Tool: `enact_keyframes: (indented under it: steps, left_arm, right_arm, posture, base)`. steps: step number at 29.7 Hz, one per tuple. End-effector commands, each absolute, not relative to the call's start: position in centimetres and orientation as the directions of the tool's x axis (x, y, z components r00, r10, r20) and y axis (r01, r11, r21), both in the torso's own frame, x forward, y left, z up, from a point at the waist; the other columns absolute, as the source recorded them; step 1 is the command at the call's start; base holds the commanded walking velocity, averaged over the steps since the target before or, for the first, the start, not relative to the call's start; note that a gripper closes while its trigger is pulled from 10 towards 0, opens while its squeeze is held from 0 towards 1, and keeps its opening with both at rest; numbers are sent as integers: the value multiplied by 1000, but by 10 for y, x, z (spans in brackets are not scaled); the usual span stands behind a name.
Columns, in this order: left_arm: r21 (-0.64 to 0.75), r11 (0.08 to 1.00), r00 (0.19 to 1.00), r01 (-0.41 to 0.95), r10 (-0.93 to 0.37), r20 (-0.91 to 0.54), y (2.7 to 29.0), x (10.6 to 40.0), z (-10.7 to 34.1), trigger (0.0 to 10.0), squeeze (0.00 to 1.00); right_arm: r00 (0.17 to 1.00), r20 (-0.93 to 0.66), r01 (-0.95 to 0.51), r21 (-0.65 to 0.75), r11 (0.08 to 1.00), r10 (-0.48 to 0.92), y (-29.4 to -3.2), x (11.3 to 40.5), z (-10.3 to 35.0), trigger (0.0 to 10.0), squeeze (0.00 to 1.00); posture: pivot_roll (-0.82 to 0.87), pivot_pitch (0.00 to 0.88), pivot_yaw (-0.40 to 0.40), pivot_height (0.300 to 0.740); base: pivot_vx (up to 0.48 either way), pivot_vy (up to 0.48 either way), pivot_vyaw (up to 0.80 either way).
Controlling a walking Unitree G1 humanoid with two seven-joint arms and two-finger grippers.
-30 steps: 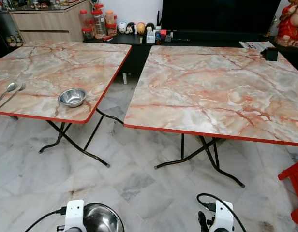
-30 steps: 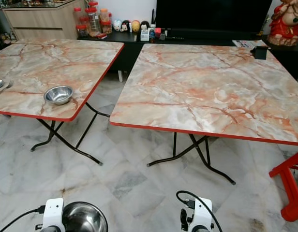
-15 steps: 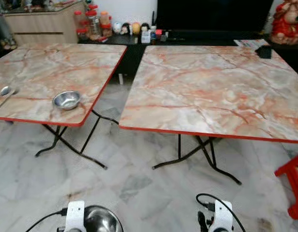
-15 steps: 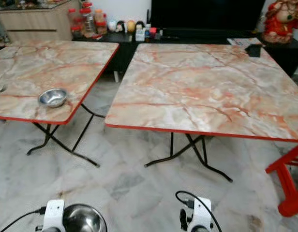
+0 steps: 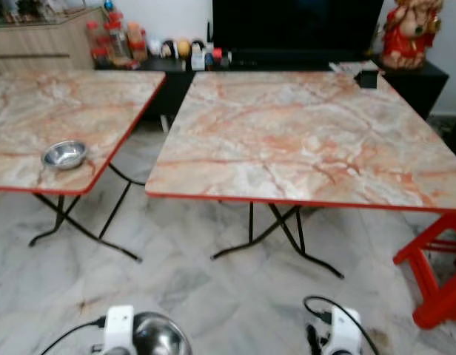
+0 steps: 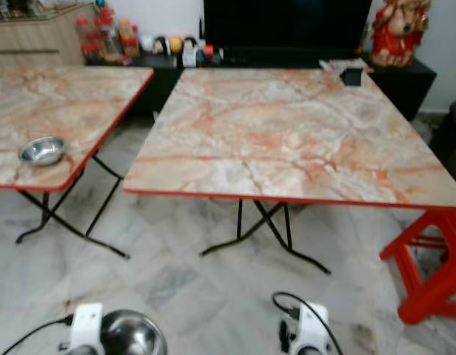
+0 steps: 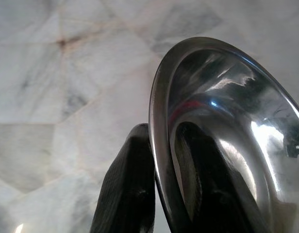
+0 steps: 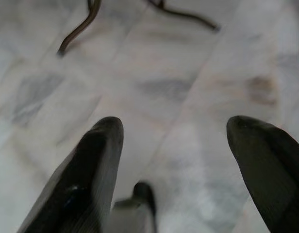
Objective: Setting the table
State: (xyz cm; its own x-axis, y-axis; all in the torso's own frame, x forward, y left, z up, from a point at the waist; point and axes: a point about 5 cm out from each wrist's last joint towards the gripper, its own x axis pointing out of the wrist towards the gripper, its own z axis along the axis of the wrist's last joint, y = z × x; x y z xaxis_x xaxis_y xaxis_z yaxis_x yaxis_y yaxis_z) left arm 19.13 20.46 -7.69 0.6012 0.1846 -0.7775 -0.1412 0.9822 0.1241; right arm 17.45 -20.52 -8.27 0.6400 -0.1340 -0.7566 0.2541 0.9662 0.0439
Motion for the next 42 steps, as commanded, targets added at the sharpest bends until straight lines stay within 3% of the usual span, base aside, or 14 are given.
enact_keyframes:
  steps: [1, 20, 30, 42]
  left_arm:
    - [141, 980, 579, -144, 199, -791, 211, 186, -79, 10000, 0]
    - [92, 988, 610, -122, 148, -779, 200, 199, -74, 10000, 0]
    - [53, 980, 637, -191, 165, -753, 201, 202, -72, 10000, 0]
    - [-16, 943, 723, -331, 243, -647, 212, 216, -58, 10000, 0]
  right_arm:
    - [643, -756, 251, 61, 966, -119, -197, 176, -83, 10000, 0]
    - [647, -751, 262, 57, 963, -131, -201, 178, -82, 10000, 0]
    - [651, -747, 266, 59, 962, -134, -202, 180, -81, 10000, 0]
    - [655, -741, 273, 55, 961, -144, -207, 179, -80, 10000, 0]
  posture:
    - [-46, 0, -3, 740]
    - [-50, 0, -7, 740]
    - [-51, 0, -12, 740]
    - [-62, 0, -19, 740]
  base:
    - [0, -398, 0]
    - [0, -392, 0]
    - [0, 0, 0]
    - [360, 0, 0]
